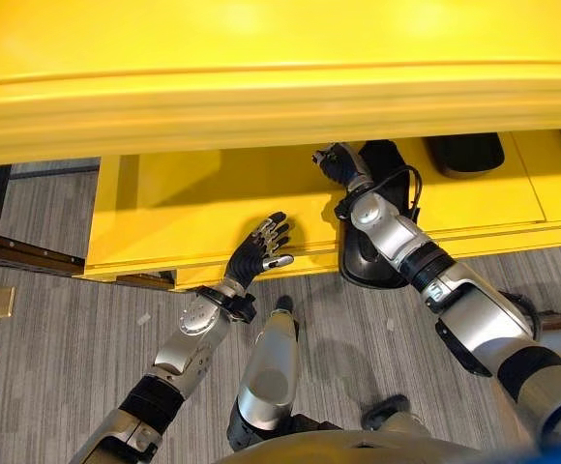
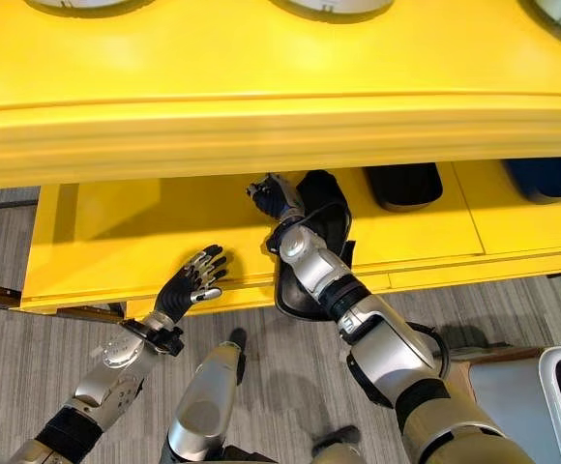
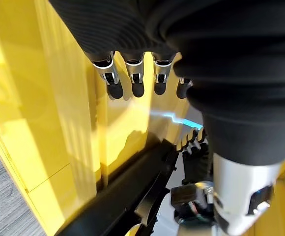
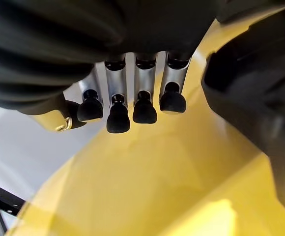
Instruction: Move parts from the plastic box to the shelf.
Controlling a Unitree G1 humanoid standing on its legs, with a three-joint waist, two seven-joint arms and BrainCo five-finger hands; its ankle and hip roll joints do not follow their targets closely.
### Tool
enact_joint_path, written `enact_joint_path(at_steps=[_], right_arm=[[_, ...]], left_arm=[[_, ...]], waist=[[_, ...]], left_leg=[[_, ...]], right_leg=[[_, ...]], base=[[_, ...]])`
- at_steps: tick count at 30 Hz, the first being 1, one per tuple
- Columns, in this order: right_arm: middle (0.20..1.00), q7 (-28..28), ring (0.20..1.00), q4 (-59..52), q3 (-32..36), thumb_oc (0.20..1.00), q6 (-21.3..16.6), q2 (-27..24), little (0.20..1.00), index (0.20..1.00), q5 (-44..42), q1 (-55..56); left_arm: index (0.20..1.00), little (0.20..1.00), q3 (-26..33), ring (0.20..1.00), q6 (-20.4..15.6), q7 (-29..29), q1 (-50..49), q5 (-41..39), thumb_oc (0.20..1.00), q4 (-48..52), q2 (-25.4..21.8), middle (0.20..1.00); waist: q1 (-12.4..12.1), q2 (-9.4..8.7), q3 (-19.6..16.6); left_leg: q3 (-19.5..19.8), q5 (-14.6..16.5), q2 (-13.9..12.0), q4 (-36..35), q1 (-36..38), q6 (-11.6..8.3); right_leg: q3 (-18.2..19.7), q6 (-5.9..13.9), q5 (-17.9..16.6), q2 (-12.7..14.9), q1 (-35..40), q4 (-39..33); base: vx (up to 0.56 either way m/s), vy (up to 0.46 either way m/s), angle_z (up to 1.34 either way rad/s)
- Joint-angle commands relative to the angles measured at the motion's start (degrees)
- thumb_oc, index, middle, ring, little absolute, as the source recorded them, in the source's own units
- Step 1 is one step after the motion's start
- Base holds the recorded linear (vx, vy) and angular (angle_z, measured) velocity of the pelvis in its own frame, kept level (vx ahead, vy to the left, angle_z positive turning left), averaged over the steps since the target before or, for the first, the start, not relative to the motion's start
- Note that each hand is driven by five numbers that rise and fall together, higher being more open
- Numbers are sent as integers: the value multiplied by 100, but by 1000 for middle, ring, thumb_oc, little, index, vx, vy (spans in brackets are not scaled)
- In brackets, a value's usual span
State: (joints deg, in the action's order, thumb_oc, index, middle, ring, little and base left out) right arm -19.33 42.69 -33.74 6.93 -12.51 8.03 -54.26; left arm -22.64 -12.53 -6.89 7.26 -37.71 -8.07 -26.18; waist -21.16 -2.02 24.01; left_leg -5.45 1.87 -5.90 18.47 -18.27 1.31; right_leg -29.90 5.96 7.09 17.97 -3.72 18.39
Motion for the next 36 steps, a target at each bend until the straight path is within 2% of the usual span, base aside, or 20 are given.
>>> enact_joint_path(at_steps=[1, 2, 5, 9, 17, 18, 19, 27, 33, 36], right_arm=[[200, -331, 200, -6, -50, 200, -369, -276, 200, 200, -125, -690], [200, -545, 200, 23, -154, 200, -365, -321, 200, 200, -256, -646], [200, -589, 200, -31, -139, 200, -598, -416, 200, 200, -253, -562], [200, -498, 200, -293, -45, 200, -863, -680, 200, 200, -199, -553], [200, -590, 200, -891, 120, 200, -1549, -991, 200, 200, 88, -774], [479, -621, 479, -975, 148, 479, -1634, -1000, 479, 479, 104, -800], [1000, -624, 1000, -1072, 179, 1000, -1631, -998, 1000, 1000, 102, -818], [1000, -643, 1000, -1623, 322, 1000, -1636, -974, 1000, 1000, -95, -851], [1000, -442, 1000, -2244, 464, 1000, -1367, -1026, 1000, 1000, -372, -466], [1000, -261, 1000, -2553, 530, 1000, -1380, -1092, 1000, 1000, -505, -21]], left_arm=[[1000, 1000, -234, 1000, -382, 59, 173, -296, 1000, 403, 10, 1000], [1000, 1000, -297, 1000, -434, 50, 203, -239, 1000, 339, 41, 1000], [1000, 1000, -299, 1000, -438, 116, 160, -181, 1000, 398, 70, 1000], [1000, 1000, -200, 1000, -361, 119, 100, -401, 1000, 462, 95, 1000], [1000, 1000, -242, 1000, -476, -18, -156, -565, 1000, 487, 243, 1000], [1000, 1000, -252, 1000, -502, -25, -191, -564, 1000, 469, 248, 1000], [1000, 1000, -244, 1000, -476, -23, -221, -557, 1000, 494, 253, 1000], [1000, 1000, -256, 1000, -532, -57, -407, -523, 1000, 500, 269, 1000], [1000, 1000, -200, 1000, -538, -83, -565, -445, 1000, 479, 285, 1000], [1000, 1000, -125, 1000, -575, -98, -677, -410, 1000, 497, 289, 1000]], waist=[[122, 143, 116], [364, 160, 134], [502, 176, 141], [570, 172, 30], [620, 375, -74], [614, 393, -96], [605, 404, -114], [615, 443, -182], [746, 424, -262], [864, 418, -300]], left_leg=[[-299, 356, 213, -266, 562, -191], [-27, 213, 398, -428, 513, -78], [101, 166, 466, -628, 623, -59], [99, 117, 530, -720, 673, -86], [95, 54, 482, -861, 887, -196], [110, 47, 480, -884, 915, -201], [129, 47, 478, -896, 937, -204], [184, 37, 455, -952, 1053, -229], [175, 46, 397, -990, 1188, -268], [133, 44, 340, -990, 1241, -295]], right_leg=[[421, 147, -423, -226, -26, -219], [980, 102, -552, -600, -452, -368], [1222, 119, -588, -802, -557, -484], [1290, 56, -638, -876, -522, -722], [1197, -93, -495, -871, -338, -760], [1185, -101, -480, -873, -321, -754], [1169, -108, -467, -872, -302, -748], [1136, -166, -405, -887, -207, -721], [1161, -219, -340, -935, -93, -725], [1208, -252, -312, -970, -55, -735]], base=[[-6, -52, 32], [-1, -74, 43], [49, -108, 69], [49, -63, 10], [59, 6, 3], [70, -8, 6], [70, -15, 5], [40, -22, 6], [36, -65, 2], [18, -97, -2]])
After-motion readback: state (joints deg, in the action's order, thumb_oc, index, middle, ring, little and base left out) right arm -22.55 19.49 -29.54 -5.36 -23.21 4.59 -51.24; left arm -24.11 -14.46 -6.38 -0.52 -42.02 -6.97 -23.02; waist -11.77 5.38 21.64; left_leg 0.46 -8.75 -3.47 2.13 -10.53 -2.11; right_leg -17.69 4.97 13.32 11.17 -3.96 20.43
